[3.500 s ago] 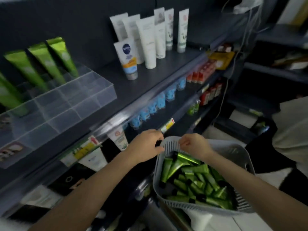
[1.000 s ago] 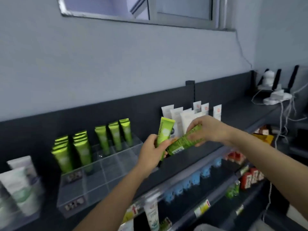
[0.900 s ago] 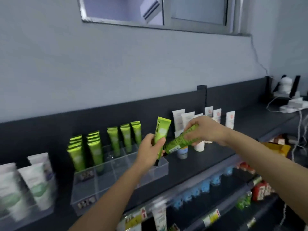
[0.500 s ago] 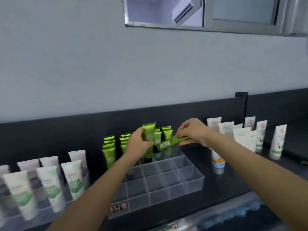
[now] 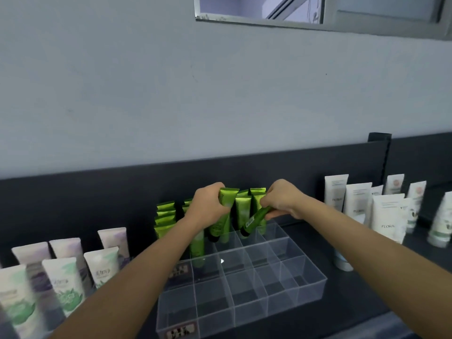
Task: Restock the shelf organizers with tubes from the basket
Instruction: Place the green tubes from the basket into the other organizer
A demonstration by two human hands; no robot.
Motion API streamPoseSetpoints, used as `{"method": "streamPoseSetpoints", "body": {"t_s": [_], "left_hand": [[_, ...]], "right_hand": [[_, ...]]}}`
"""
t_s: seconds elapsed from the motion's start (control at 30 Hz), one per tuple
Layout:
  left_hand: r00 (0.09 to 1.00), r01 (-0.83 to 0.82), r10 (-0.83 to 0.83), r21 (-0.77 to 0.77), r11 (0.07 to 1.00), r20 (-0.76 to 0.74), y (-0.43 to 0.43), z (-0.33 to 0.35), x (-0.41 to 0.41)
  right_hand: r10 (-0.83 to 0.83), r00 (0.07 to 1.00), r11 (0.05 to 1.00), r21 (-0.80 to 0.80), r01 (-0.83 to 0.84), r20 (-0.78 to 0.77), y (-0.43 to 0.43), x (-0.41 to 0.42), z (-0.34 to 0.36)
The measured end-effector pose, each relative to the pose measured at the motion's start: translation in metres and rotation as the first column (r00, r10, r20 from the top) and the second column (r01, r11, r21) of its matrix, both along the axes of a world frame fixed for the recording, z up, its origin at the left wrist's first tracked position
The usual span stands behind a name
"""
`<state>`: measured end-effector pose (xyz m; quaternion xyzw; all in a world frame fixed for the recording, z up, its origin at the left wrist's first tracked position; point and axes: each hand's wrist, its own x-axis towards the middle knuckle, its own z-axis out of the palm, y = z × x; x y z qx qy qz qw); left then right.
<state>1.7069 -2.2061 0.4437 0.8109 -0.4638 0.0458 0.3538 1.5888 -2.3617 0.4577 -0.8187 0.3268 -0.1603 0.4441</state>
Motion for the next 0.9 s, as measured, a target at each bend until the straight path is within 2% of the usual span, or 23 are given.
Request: {"method": "streamPoseSetpoints", "body": {"t_s": [0.2,0.33,0.43,0.6,0.73,0.9], "left_hand": [[0.987,-0.04,-0.004,0.266,0.963,0.163,-0.016,0.008,0.007],[0.976,-0.073,-0.008,0.358,0.931,0.218,-0.024,0.006,0.01],[0.965,-0.122,0.009,0.414,0.902,0.263,-0.027,-0.002,0.015],[0.943,-0.187,0.027,0.461,0.867,0.331,-0.025,-0.011,0.02],[0.937,-0.211,0.044,0.46,0.863,0.346,-0.023,-0.011,0.021],[0.925,-0.23,0.058,0.433,0.872,0.375,-0.024,-0.009,0.017]], "right_hand": [[0.017,0.996,1.0,-0.008,-0.018,-0.093,-0.001,0.017,-0.016],[0.026,0.984,0.998,-0.045,-0.035,-0.179,0.005,0.025,-0.025],[0.003,0.983,0.994,-0.107,-0.022,-0.183,0.006,0.031,-0.032],[0.101,0.985,0.981,-0.152,-0.122,-0.14,0.005,0.037,-0.036],[0.13,0.981,0.956,-0.245,-0.164,-0.146,0.006,0.037,-0.036],[0.14,0.986,0.967,-0.2,-0.157,-0.093,0.004,0.036,-0.039]]}}
